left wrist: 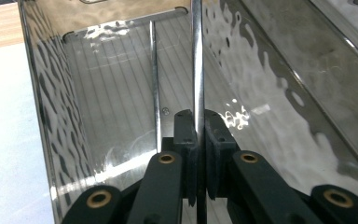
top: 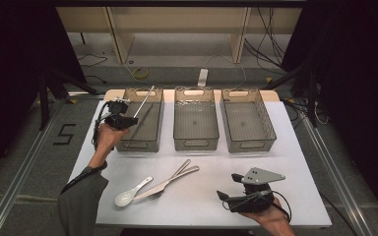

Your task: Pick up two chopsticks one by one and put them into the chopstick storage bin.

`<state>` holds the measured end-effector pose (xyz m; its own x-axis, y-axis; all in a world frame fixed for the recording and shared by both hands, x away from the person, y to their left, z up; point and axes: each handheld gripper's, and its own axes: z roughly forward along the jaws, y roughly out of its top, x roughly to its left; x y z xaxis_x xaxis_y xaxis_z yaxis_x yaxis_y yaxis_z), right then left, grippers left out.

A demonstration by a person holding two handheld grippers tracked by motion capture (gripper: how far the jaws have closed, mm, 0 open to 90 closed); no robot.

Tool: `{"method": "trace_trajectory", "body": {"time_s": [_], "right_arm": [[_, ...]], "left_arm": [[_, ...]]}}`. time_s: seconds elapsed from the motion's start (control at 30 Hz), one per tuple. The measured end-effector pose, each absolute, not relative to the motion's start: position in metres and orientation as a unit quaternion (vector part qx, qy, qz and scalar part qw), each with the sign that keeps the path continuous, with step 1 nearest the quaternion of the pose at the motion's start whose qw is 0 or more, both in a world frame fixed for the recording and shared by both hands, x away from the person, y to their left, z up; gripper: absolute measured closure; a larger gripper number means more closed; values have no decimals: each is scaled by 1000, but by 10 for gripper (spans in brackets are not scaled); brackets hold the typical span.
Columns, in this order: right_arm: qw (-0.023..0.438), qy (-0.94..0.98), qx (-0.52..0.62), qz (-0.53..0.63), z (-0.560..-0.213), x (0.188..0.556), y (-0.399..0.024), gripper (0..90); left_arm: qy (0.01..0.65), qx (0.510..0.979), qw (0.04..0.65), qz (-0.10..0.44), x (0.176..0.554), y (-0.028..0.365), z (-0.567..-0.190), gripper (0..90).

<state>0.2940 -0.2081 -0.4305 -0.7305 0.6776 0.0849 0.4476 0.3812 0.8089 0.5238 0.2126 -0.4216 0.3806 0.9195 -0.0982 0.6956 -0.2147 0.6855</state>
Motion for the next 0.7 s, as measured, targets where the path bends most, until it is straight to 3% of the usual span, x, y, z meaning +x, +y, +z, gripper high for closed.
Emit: {"method": "trace_trajectory", "body": {"time_s": [0.4,0.5,0.7], "right_arm": [[129,824,340,434,-431,294,-207,253],[127,824,340,434,-431,294,-207,253],[126,827,339,432,-432,293,-206,253]], "left_arm": [[535,762,324,166,532,210,-427,831],[540,756,330,163,532,210,-426,774],[542,748,346,162,527,211,-418,555]]}}
